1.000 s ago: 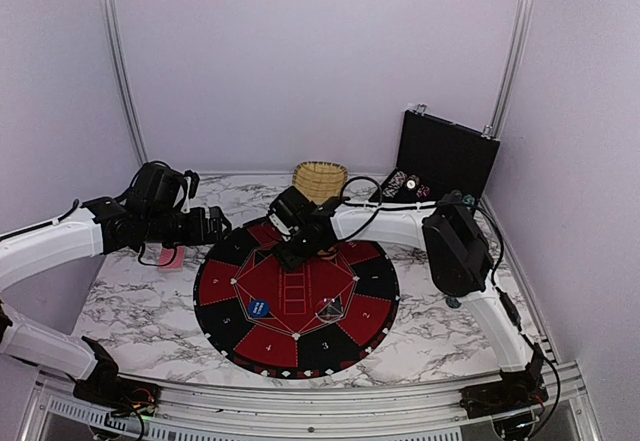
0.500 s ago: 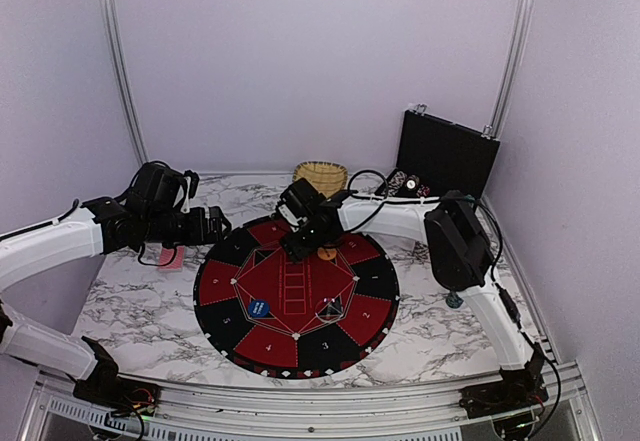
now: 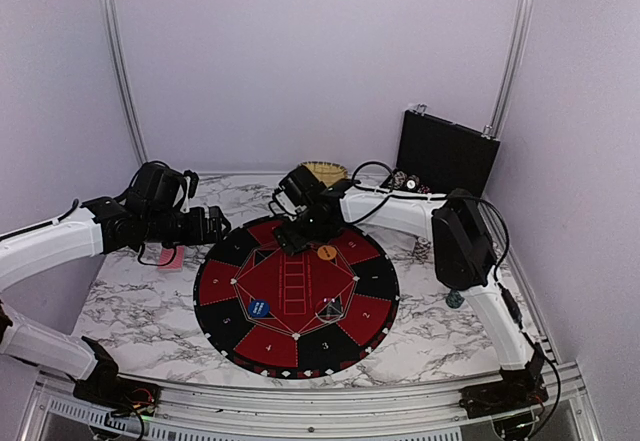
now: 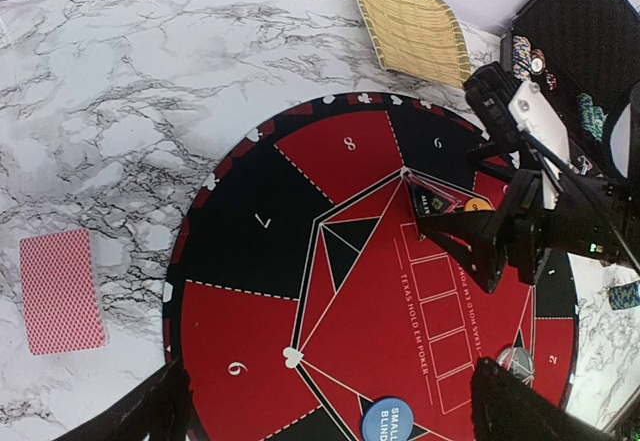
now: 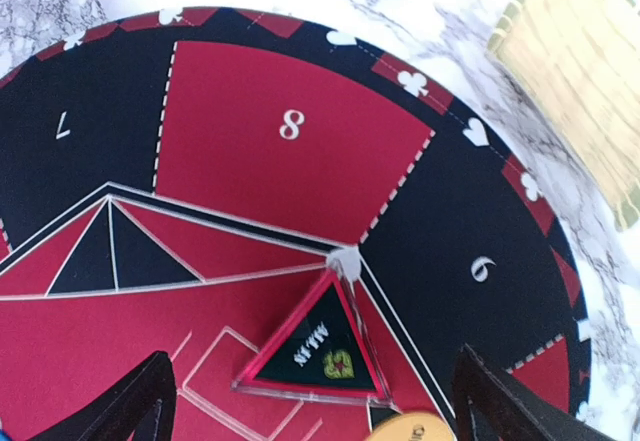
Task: Distribute texas hold em gaming equipment
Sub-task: Move the all-in button to position 9.
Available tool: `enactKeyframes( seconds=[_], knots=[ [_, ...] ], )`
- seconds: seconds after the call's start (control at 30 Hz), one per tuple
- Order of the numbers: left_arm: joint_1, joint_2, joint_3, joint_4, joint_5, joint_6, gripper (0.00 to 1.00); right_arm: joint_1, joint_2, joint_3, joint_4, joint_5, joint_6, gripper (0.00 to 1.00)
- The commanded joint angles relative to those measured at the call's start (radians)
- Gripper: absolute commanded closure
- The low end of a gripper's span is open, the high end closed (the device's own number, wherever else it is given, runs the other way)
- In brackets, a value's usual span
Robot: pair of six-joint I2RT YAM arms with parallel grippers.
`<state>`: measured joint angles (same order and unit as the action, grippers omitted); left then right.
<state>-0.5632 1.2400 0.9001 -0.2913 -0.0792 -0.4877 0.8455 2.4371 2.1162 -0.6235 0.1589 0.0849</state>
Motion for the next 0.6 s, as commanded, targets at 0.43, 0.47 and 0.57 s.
enactKeyframes(
  seconds=[0.43, 0.47, 0.57],
  knots=[
    [0.006, -0.014, 0.017, 0.002, 0.033, 0.009, 0.01, -0.017, -0.586, -0.577, 0.054, 0.064, 0.203, 0.13],
    [0.006, -0.01, 0.019, 0.004, 0.036, 0.008, 0.01, -0.017, -0.63, -0.626, 0.047, 0.075, 0.218, 0.13],
    [0.006, 0.0, 0.028, 0.009, 0.05, 0.009, 0.01, -0.022, -0.727, -0.739, 0.023, 0.103, 0.27, 0.13]
  ],
)
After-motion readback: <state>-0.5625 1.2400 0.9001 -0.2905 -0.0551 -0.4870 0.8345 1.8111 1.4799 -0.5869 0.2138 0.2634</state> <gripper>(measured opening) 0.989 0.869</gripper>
